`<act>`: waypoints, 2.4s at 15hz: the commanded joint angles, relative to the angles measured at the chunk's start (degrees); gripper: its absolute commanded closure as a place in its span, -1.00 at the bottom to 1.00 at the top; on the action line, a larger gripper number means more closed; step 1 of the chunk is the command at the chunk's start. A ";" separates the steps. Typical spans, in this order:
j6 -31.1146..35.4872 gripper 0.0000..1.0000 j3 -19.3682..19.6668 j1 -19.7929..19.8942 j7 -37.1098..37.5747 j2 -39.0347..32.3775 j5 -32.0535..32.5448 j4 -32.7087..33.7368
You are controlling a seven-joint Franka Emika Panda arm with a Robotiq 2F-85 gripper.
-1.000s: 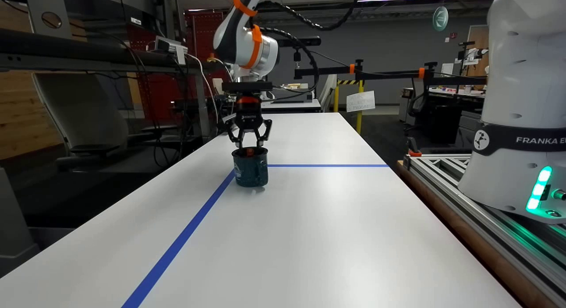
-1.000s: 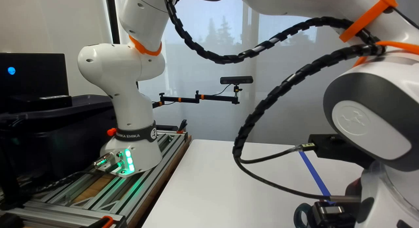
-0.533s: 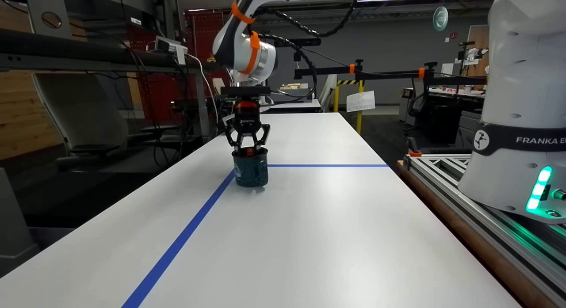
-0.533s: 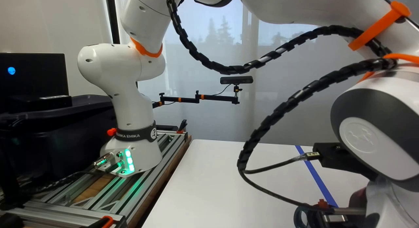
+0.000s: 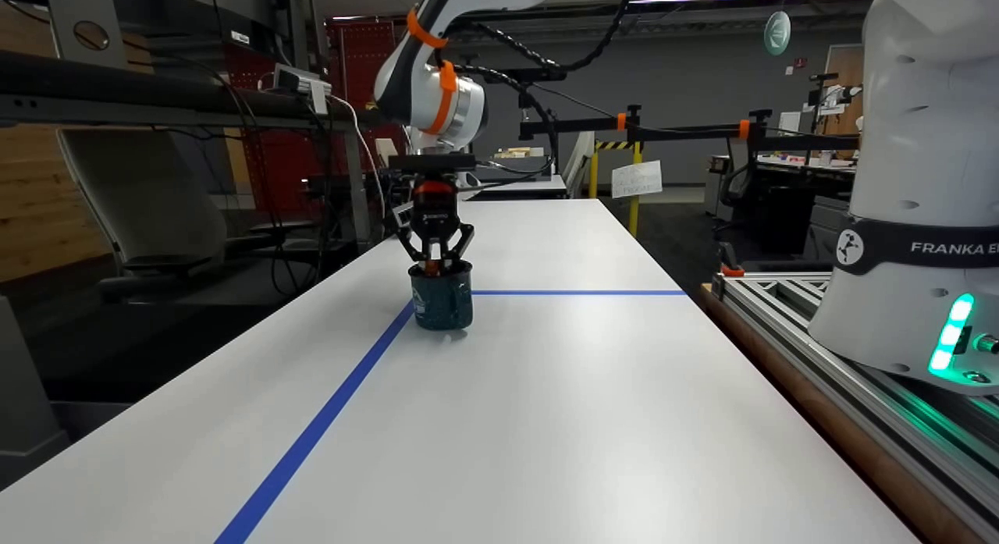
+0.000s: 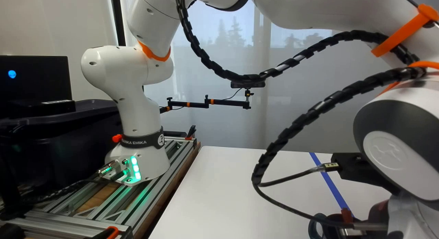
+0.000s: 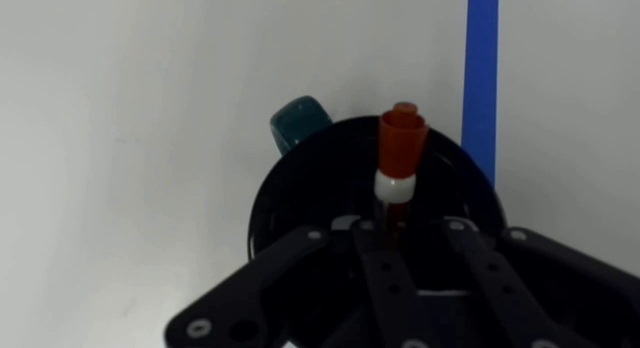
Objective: Take the red marker out of the green mug.
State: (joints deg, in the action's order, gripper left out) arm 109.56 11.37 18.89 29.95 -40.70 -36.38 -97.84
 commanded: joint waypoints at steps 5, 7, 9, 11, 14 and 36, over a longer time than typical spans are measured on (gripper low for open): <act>-7.73 0.90 2.52 0.33 0.74 7.05 0.24 -1.77; -9.07 0.90 2.96 -0.08 0.38 9.82 0.33 -3.21; -8.94 0.90 3.54 -1.03 0.40 12.83 1.31 -5.57; -6.00 0.90 4.36 -2.70 1.11 15.94 3.68 -9.53; 1.12 0.90 5.55 -5.13 3.10 19.60 7.62 -16.47; 50.33 0.90 3.24 -10.97 18.14 15.65 13.47 -40.80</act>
State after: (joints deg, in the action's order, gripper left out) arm 157.38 15.21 8.26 47.29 -23.40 -22.88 -138.73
